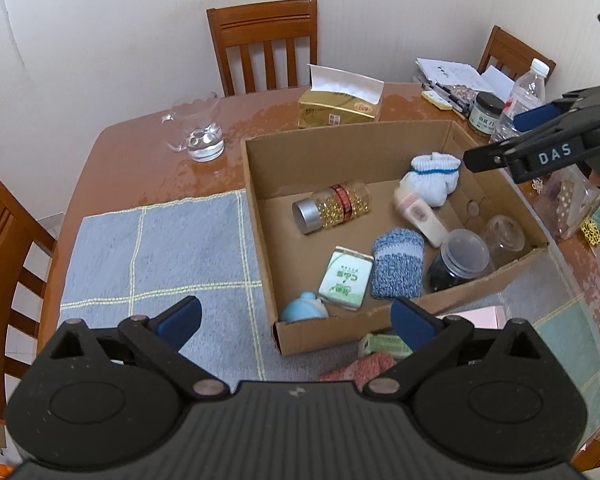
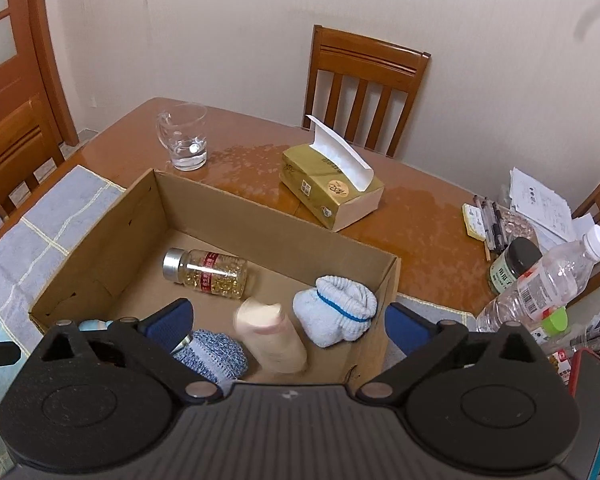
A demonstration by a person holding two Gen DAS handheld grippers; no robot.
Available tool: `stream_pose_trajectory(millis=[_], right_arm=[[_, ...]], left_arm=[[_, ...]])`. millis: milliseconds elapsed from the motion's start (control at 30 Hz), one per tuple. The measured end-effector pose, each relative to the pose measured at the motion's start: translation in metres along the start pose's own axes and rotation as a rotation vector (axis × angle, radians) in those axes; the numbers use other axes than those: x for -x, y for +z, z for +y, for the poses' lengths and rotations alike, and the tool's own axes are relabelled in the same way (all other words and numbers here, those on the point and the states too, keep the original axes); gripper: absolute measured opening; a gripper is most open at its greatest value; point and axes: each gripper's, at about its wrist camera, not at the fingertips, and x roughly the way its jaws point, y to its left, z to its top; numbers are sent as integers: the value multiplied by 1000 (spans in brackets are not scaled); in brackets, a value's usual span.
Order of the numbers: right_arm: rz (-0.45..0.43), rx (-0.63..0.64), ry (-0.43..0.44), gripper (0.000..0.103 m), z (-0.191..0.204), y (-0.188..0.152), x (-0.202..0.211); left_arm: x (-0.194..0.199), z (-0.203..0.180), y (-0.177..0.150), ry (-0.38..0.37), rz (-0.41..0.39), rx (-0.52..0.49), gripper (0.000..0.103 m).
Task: Organize objects
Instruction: 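Carry the figurine and KASI box into the cardboard box and release both, then reach the left tool to the pink knit sock while the right tool reaches the cookie jar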
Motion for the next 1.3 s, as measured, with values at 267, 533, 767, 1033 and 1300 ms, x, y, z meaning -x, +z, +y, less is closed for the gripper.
stream_pose_trajectory(millis=[267,533,767,1033,1300], right_arm=[[-6,5,12,103,5,-16,16],[-13,-30,38,103,1,-48,34],[5,-64,63,103,2,-87,41],[79,-74,102,103,11,-133,29],[150,-50,135,103,30,-162,4]], left_arm=[[1,-7,-11,17,2,-2,100],[-6,-24,-29,108,-12,-21,101],[-15,-29,-50,120,21,67,101],[-24,-29,-74,115,75,149,101],[-23,-31,-83,126,99,169,101]])
